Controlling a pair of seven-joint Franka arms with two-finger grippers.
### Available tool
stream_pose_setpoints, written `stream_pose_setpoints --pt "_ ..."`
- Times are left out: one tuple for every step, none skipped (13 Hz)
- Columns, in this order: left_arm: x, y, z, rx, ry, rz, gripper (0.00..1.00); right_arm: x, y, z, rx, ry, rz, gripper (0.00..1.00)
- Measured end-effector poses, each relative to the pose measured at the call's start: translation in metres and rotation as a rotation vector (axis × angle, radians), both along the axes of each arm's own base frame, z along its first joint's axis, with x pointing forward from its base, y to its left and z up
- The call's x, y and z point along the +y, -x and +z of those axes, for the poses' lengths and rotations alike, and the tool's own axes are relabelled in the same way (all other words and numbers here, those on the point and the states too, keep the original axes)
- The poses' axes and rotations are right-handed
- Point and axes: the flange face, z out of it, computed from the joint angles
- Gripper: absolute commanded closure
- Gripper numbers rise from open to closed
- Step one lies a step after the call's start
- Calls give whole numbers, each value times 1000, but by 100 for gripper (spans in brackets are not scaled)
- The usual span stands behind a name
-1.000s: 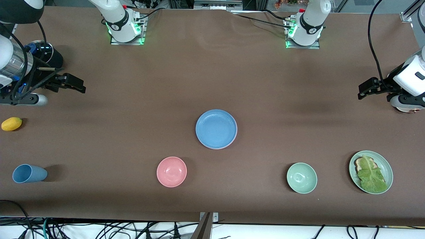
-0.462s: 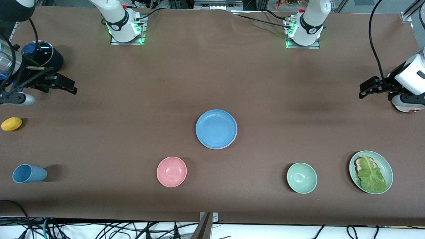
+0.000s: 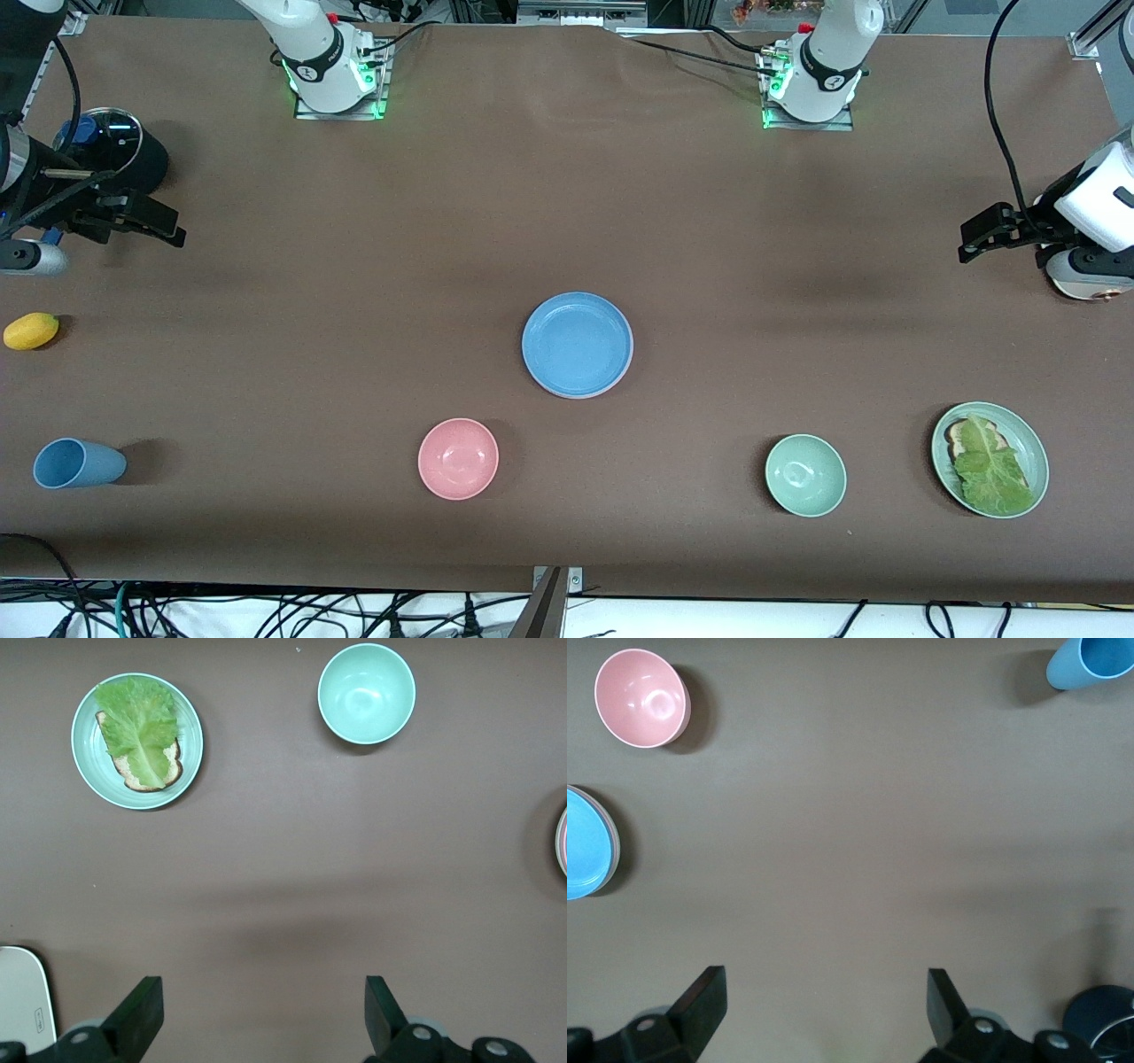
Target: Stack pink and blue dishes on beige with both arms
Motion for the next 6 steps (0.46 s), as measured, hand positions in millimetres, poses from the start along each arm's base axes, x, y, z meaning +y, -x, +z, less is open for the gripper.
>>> stream_pose_setpoints --pt "0 0 0 0 0 0 0 0 1 0 2 0 0 0" --pt "0 0 0 0 1 0 0 0 1 0 3 0 0 0" --pt "-1 0 0 0 5 1 0 0 1 0 4 0 0 0" --pt "-1 0 0 0 11 1 0 0 1 0 5 0 1 0" --pt "-1 0 0 0 14 2 0 0 1 0 5 0 5 0" --pt "-1 0 0 0 14 2 0 0 2 1 4 0 10 0"
